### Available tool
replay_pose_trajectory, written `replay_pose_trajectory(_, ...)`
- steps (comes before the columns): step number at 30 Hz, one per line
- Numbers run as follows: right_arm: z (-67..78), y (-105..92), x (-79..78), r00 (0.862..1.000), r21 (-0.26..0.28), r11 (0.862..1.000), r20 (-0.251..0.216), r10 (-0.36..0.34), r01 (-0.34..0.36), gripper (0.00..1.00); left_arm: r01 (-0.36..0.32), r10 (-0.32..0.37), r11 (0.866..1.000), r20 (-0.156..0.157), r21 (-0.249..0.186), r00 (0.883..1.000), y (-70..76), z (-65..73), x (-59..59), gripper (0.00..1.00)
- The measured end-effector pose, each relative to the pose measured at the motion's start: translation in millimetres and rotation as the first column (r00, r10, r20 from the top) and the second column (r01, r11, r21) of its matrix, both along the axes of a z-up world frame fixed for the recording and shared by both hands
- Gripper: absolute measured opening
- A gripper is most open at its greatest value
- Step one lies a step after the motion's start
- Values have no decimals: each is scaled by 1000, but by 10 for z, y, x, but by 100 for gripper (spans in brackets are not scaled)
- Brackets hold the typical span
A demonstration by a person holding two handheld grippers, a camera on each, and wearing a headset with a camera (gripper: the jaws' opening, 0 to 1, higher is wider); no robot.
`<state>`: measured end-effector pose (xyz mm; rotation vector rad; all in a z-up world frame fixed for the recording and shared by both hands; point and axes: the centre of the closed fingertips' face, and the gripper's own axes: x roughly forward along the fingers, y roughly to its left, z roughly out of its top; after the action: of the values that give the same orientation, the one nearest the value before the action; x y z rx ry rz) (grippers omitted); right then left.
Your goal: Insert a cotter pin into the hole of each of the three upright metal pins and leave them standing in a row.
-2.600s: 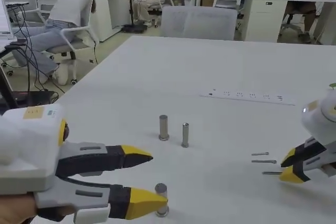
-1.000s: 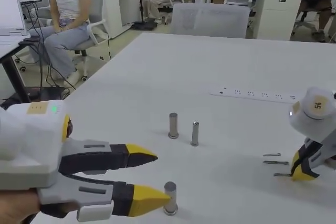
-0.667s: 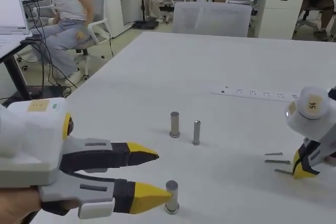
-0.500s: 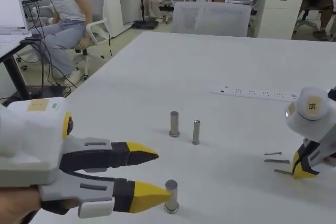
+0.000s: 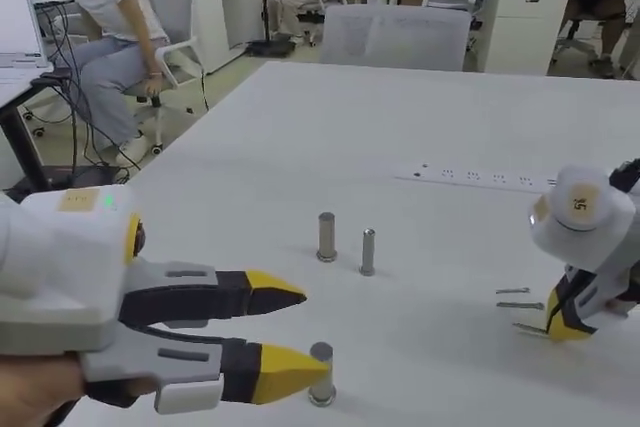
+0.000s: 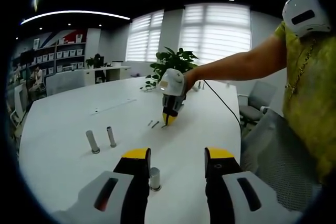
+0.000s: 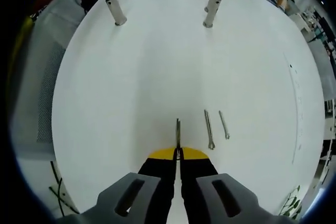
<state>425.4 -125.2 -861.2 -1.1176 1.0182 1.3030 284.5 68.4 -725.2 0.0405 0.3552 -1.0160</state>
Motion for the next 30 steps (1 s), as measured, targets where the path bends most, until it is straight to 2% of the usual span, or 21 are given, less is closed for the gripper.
replay_pose_trajectory(17, 269, 252, -289, 999, 50, 998, 1, 39, -39, 3, 33, -33, 999, 8, 3, 999, -118, -1, 30, 38)
replay_pose_trajectory(30, 587, 493, -592, 995, 108, 990, 16, 95, -96, 3, 70, -70, 997, 4, 28, 998, -295, -89, 83, 37)
